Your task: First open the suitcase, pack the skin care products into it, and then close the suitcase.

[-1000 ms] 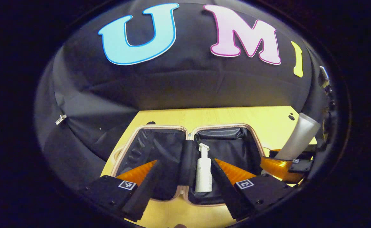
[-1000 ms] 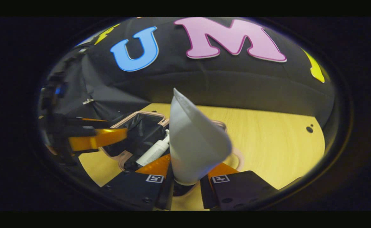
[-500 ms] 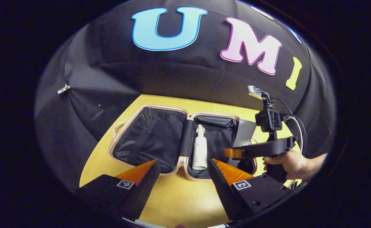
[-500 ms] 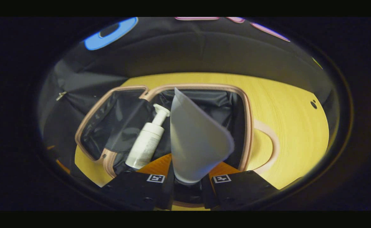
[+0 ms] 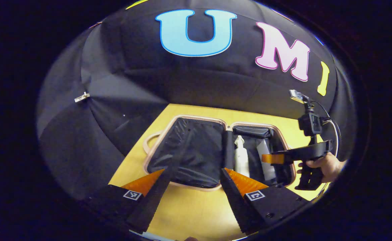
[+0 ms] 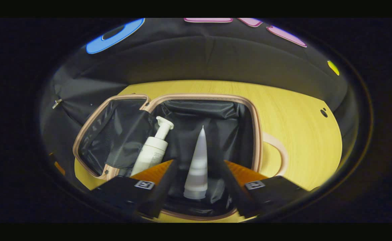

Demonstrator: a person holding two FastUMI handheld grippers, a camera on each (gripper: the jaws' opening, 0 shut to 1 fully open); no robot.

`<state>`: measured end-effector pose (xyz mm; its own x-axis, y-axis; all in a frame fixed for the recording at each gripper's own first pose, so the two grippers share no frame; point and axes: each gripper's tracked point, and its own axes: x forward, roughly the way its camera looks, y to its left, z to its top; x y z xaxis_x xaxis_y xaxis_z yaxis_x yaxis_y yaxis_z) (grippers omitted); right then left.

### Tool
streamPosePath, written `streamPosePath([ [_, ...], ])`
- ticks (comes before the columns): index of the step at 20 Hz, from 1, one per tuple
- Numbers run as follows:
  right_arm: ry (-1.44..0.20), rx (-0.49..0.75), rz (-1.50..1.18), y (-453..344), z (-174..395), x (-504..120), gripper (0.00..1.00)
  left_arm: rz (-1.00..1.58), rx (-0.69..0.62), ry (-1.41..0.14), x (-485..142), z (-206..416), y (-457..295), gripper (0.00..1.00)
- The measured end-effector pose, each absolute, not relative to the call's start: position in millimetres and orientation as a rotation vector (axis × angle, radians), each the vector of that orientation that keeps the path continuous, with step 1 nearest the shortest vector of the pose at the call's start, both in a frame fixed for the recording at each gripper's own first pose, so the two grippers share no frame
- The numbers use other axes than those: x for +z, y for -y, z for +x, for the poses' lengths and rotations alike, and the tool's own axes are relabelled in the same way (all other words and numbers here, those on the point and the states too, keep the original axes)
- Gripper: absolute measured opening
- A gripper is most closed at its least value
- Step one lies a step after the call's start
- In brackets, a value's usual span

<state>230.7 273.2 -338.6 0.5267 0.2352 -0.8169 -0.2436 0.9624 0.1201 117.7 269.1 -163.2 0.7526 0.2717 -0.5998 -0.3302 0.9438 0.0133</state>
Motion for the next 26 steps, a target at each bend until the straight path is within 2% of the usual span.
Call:
streamPosePath([
  [1, -0.95, 0.295, 0.001, -272.1, 228.1, -324.6, 0.89, -0.095, 0.355, -0.634, -163.3, 119.8, -287.4, 0.96],
  [2, -0.919, 0.307, 0.01, -271.5, 226.6, -313.6, 0.98, -0.095, 0.379, -0.626, -164.4, 123.2, -307.8, 0.97],
  [5, -0.82, 0.323, 0.002, -259.1, 204.7, -278.4, 0.98, -0.083, 0.414, -0.616, -171.9, 138.2, -369.6, 0.97],
  [10, -0.658, 0.346, 0.023, -242.4, 165.9, -231.7, 0.98, -0.213, 0.427, -0.658, -206.1, 176.7, -440.2, 0.98],
  [13, -0.654, 0.382, -0.02, -233.0, 150.8, -224.4, 0.98, -0.329, 0.4, -0.687, -226.6, 201.6, -462.4, 0.96],
  [19, -0.648, 0.368, -0.085, -195.2, 108.6, -214.1, 0.97, -0.56, 0.391, -0.765, -282.7, 238.5, -487.1, 0.94],
  [21, -0.671, 0.364, -0.091, -185.9, 92.9, -221.3, 0.98, -0.664, 0.41, -0.765, -300.8, 243.2, -490.2, 0.86],
  [22, -0.683, 0.358, -0.085, -183.3, 89.2, -225.9, 0.98, -0.711, 0.42, -0.761, -309.8, 245.5, -491.1, 0.75],
  [25, -0.71, 0.313, -0.061, -170.8, 88.4, -232.8, 0.98, -0.86, 0.394, -0.74, -313.5, 250.6, -483.6, 0.68],
  [26, -0.712, 0.297, -0.05, -168.8, 90.4, -233.1, 0.98, -0.89, 0.374, -0.738, -316.6, 254.6, -478.8, 0.61],
])
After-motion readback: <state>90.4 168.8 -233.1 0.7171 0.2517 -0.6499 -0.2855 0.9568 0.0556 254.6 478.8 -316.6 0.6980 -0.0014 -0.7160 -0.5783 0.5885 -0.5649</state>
